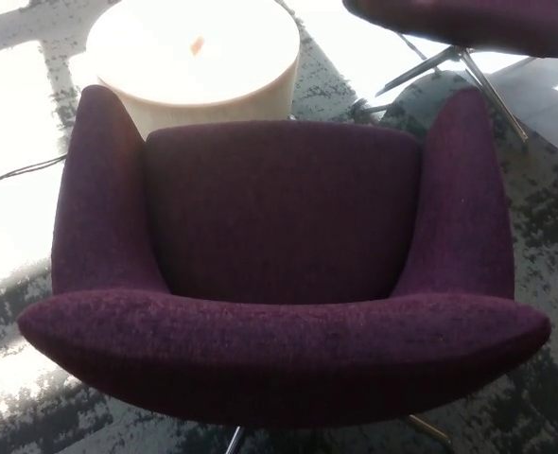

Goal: The robot stands in front of a sofa and uses its left hand to push the left side of the sofa

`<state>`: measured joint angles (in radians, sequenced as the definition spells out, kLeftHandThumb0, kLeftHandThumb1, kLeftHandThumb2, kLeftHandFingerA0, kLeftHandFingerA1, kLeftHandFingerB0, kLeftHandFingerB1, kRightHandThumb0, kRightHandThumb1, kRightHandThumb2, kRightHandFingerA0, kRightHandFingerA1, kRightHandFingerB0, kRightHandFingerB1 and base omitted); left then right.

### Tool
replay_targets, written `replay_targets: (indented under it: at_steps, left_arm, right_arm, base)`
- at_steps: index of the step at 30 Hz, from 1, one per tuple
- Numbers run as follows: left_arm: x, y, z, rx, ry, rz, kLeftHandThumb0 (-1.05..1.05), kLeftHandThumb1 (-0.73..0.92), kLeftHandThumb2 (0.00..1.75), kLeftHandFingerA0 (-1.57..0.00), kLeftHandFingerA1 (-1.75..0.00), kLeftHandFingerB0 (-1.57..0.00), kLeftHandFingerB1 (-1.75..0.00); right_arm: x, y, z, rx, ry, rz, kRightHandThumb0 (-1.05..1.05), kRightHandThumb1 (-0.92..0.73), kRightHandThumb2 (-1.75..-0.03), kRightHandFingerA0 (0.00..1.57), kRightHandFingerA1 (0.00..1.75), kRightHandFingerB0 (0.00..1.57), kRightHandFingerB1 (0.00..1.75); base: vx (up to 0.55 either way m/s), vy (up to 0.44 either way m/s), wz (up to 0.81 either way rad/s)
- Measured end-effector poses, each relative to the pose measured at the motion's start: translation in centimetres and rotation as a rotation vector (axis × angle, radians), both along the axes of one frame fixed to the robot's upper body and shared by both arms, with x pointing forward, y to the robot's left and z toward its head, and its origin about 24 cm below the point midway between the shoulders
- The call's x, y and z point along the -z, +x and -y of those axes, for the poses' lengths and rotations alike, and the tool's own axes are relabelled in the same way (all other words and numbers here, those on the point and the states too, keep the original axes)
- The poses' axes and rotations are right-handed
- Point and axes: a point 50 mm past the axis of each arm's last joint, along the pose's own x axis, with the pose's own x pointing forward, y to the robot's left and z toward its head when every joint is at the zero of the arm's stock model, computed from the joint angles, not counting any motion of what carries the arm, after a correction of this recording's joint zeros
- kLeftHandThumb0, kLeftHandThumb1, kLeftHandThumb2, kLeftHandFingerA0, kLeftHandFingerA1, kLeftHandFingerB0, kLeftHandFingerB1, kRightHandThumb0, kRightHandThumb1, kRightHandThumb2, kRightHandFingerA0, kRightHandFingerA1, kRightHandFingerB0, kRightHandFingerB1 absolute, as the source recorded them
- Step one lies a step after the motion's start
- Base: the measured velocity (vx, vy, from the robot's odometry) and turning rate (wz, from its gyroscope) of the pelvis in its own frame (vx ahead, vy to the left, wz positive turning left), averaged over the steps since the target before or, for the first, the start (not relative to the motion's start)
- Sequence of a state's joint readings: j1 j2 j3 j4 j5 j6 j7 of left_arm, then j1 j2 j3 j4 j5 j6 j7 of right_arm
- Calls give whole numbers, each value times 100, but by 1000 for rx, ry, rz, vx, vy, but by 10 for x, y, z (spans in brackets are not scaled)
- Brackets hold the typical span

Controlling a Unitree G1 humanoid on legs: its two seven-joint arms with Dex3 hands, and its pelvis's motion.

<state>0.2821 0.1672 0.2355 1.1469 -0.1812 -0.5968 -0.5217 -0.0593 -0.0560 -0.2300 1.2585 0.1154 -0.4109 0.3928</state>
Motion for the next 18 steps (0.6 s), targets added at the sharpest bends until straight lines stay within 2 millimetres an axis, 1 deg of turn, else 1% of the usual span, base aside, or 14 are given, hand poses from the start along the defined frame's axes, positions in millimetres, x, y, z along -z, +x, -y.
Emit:
replay_targets:
  at_steps: [1, 8, 9, 10, 11, 12, 13, 14, 15, 18]
  left_arm:
    - [0, 0, 0, 0, 6, -4, -83, 84, 117, -8, -29, -8, -27]
    - [0, -1, -3, 1, 31, -5, -85, 84, 118, -8, -26, -8, -25]
    - [0, -2, -3, 1, 33, -5, -85, 81, 92, -9, -28, -7, -23]
    - [0, -2, -3, 0, 34, -7, -76, 92, 77, -6, -25, -5, -23]
    - [0, -2, -3, -4, 33, -7, -81, 81, 92, -9, -29, -5, -22]
    - [0, -3, -4, -6, 32, -7, -81, 81, 92, -9, -29, -5, -22]
    - [-1, -3, -4, -7, 32, -7, -83, 83, 116, -8, -26, -8, -26]
    - [-1, -3, -5, -7, 32, -6, -84, 83, 116, -7, -22, -7, -25]
    - [-1, -3, -5, -7, 32, -6, -83, 82, 114, -8, -24, -8, -30]
    - [-2, -3, -7, -9, 31, -3, -83, 82, 114, -8, -24, -8, -30]
  right_arm:
    - [0, 0, 0, 0, 0, 1, -105, -72, -138, 2, 77, 0, 57]
    - [0, 1, -1, -5, 1, 1, -105, -73, -137, 2, 76, 0, 57]
    - [0, 1, -1, -5, 1, 1, -105, -72, -136, 2, 76, 0, 57]
    - [0, 1, -1, -5, 1, 1, -105, -72, -136, 2, 76, 0, 57]
    - [0, 1, -1, -5, 2, 1, -105, -73, -136, 3, 76, 0, 56]
    - [0, 1, -1, -5, 2, 1, -105, -73, -136, 3, 76, 0, 56]
    - [0, 1, -1, -5, 3, 1, -105, -72, -137, 2, 76, 0, 57]
    - [0, 1, -2, -6, 4, 1, -105, -73, -137, 2, 76, 0, 57]
    - [0, 1, -2, -7, 4, 1, -105, -74, -138, 2, 76, 0, 57]
    - [0, 1, -3, -12, 5, 1, -105, -74, -138, 2, 76, 0, 57]
  base:
    - [0, 0, 0]
    - [0, 0, 0]
    - [0, 0, 0]
    - [0, 0, 0]
    - [0, 0, 0]
    - [0, 0, 0]
    - [0, 0, 0]
    - [0, 0, 0]
    - [0, 0, 0]
    - [0, 0, 0]
